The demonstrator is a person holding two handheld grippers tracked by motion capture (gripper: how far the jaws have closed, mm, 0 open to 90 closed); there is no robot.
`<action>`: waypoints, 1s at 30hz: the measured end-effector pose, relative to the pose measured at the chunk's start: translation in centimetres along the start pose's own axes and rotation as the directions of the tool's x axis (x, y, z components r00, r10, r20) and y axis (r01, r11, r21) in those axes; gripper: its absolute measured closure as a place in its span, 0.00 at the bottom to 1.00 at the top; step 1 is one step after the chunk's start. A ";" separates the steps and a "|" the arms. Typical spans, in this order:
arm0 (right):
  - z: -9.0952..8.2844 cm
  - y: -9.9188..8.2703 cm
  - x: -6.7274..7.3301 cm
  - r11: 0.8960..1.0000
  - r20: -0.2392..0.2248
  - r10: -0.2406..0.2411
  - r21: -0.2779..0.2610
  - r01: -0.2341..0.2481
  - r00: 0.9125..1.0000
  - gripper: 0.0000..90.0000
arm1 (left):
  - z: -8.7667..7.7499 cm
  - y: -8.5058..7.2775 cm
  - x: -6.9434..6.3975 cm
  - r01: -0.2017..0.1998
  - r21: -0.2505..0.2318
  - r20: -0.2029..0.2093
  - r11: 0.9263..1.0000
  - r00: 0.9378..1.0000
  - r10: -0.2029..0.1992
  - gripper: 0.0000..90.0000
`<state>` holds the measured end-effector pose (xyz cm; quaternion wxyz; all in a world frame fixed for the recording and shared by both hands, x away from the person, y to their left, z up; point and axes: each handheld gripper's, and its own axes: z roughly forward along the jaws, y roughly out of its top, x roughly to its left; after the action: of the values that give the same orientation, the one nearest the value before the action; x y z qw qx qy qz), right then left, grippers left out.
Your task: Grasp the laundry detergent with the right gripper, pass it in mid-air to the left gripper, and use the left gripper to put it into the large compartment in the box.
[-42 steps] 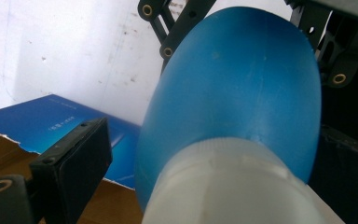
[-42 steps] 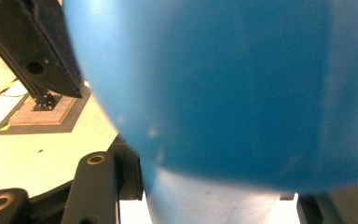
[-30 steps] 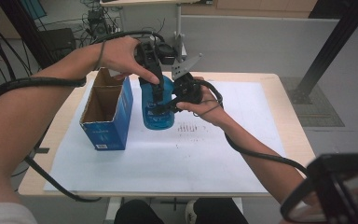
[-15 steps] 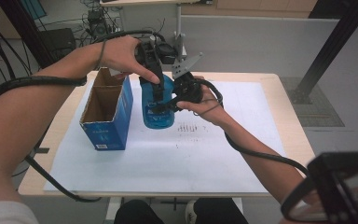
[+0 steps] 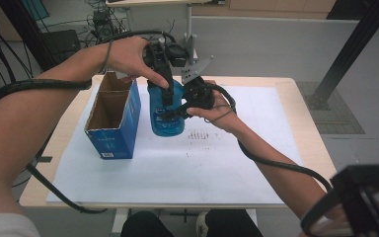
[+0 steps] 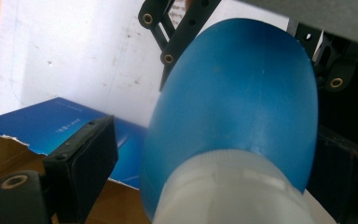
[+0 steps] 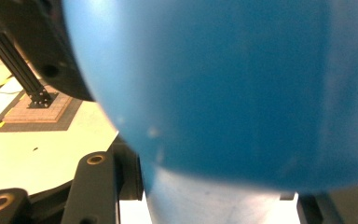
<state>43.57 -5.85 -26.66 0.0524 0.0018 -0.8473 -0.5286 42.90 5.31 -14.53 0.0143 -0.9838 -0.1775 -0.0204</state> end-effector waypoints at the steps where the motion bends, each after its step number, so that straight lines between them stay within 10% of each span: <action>1: 0.0 0.0 0.0 1.000 -0.005 -0.002 -0.002 0.002 1.000 0.49 | -0.1 0.0 0.0 -0.002 0.002 0.003 1.000 1.000 0.002 0.19; 8: 0.1 -0.1 0.0 1.000 -0.002 -0.005 0.006 0.005 1.000 0.49 | 0.1 -0.1 -0.1 -0.025 -0.015 0.043 1.000 0.999 0.026 0.38; 30: 0.2 -0.4 -0.3 1.000 -0.007 -0.009 -0.004 0.009 1.000 0.49 | 0.3 0.0 0.1 -0.040 -0.012 0.041 0.999 0.998 0.041 0.39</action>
<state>43.81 -5.80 -27.10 0.0529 0.0071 -0.8461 -0.5304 43.00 5.39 -14.82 0.0056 -0.9875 -0.1577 -0.0008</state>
